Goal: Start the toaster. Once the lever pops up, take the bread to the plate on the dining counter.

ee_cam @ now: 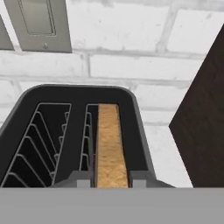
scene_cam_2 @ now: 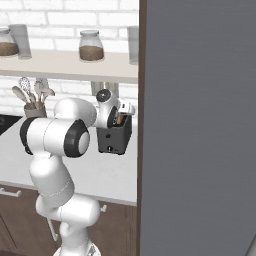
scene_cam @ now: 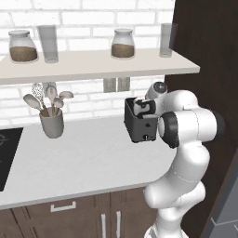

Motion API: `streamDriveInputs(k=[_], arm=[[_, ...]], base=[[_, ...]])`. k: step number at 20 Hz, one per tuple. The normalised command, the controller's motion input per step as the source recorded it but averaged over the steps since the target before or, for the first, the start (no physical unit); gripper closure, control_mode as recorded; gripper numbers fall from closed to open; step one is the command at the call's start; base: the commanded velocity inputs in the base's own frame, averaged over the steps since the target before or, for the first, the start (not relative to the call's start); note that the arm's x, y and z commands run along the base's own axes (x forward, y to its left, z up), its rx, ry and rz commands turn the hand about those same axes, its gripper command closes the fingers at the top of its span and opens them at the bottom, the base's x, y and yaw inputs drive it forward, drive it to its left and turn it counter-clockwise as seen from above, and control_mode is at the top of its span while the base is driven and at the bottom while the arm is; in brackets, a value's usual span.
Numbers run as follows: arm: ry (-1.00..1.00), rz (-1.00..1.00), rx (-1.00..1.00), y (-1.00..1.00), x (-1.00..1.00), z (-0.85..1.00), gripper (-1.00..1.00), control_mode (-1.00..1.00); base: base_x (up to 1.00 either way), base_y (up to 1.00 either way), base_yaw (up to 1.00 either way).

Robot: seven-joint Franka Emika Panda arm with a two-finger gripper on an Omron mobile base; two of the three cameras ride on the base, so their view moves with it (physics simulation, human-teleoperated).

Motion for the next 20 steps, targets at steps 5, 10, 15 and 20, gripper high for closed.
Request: streamDriveInputs(k=[5, 10, 15, 20], arm=[[-0.12, 0.0, 0.02, -0.14, 0.0, 0.38, 1.0, -1.0], [-0.18, 0.0, 0.01, -0.19, 0.0, 0.53, 1.0, -1.0], [-0.23, 0.02, 0.0, -0.12, 0.0, 0.35, 1.0, -1.0], [-0.25, 0.04, 0.01, -0.07, -0.26, 0.67, 1.0, -1.0]], base=[[0.0, 0.0, 0.0], [0.0, 0.0, 0.0], [0.0, 0.0, 0.0], [0.0, 0.0, 0.0]])
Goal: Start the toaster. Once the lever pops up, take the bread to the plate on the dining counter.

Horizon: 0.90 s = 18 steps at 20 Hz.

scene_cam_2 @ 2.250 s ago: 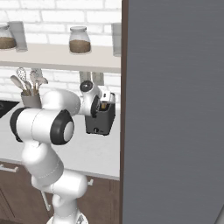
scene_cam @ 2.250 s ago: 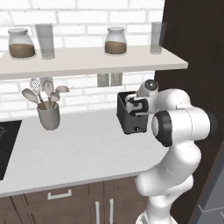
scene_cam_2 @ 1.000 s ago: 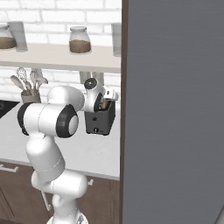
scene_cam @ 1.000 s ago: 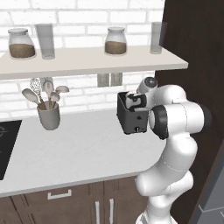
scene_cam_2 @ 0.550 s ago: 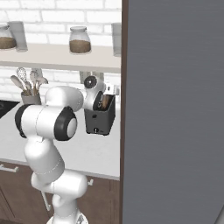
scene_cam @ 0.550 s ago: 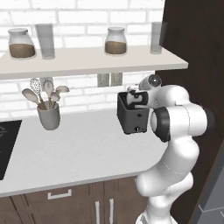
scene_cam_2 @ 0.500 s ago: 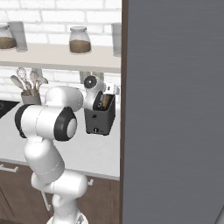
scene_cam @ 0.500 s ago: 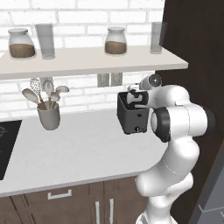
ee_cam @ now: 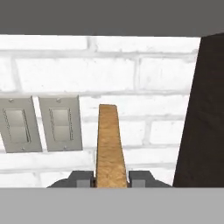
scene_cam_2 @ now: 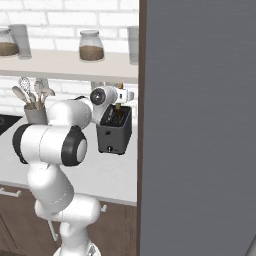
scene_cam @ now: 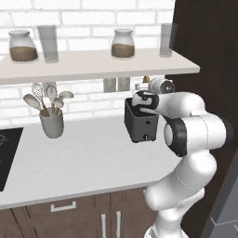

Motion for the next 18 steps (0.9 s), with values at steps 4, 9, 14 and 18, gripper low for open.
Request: streamDriveInputs(k=[4, 9, 14, 18], arm=[[-0.18, 0.01, 0.13, -0.27, -0.72, 0.5, 1.0, -1.0], [-0.07, 0.01, 0.17, -0.41, -0.97, 0.19, 1.0, -1.0], [-0.01, 0.06, 0.1, -0.22, -1.0, 0.43, 1.0, -1.0], [0.0, 0.05, 0.0, -0.01, -1.0, 0.48, 1.0, -1.0]], base=[[0.0, 0.0, 0.0], [0.0, 0.0, 0.0], [0.0, 0.0, 0.0], [0.0, 0.0, 0.0]])
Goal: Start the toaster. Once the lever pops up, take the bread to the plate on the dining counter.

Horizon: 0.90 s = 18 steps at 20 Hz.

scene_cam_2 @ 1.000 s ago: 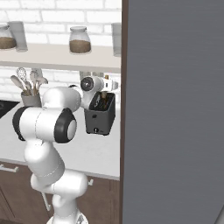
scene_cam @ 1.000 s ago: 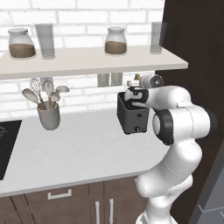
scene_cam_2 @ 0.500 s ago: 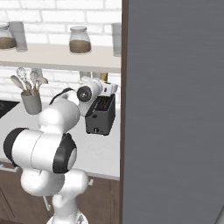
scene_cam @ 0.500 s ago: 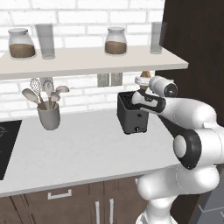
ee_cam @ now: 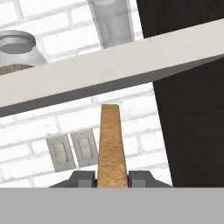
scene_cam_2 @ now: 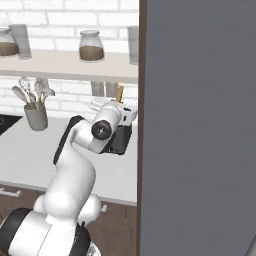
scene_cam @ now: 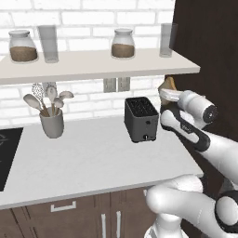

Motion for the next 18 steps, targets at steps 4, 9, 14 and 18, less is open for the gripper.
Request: streamDriveInputs(k=[4, 9, 14, 18], arm=[[0.01, 0.0, -0.14, 0.39, -1.0, 0.38, 1.0, -1.0], [0.09, 0.0, -0.26, 0.54, -1.0, 0.15, 1.0, -1.0], [0.3, 0.0, -0.15, 0.22, -1.0, 0.08, 1.0, -1.0], [0.39, 0.0, -0.04, 0.04, -1.0, 0.01, 1.0, -1.0]], base=[[0.0, 0.0, 0.0], [0.0, 0.0, 0.0], [0.0, 0.0, 0.0], [0.0, 0.0, 0.0]])
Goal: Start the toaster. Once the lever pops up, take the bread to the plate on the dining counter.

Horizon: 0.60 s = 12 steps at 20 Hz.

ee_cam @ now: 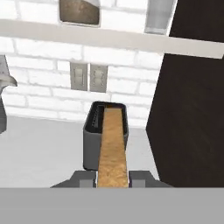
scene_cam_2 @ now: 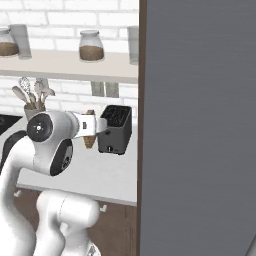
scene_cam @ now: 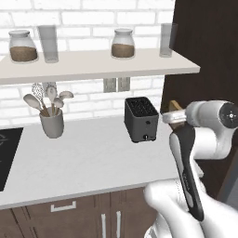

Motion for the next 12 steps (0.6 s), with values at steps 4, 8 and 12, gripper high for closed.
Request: streamDriveInputs(k=[4, 8, 12], arm=[[0.28, 0.0, -0.04, 0.12, -0.8, -0.06, 1.0, -1.0], [0.13, 0.0, -0.18, 0.41, -0.3, -0.18, 1.0, -1.0], [0.08, 0.0, -0.17, 0.33, -0.16, -0.14, 1.0, -1.0]], base=[[0.0, 0.0, 0.0], [0.0, 0.0, 0.0], [0.0, 0.0, 0.0]])
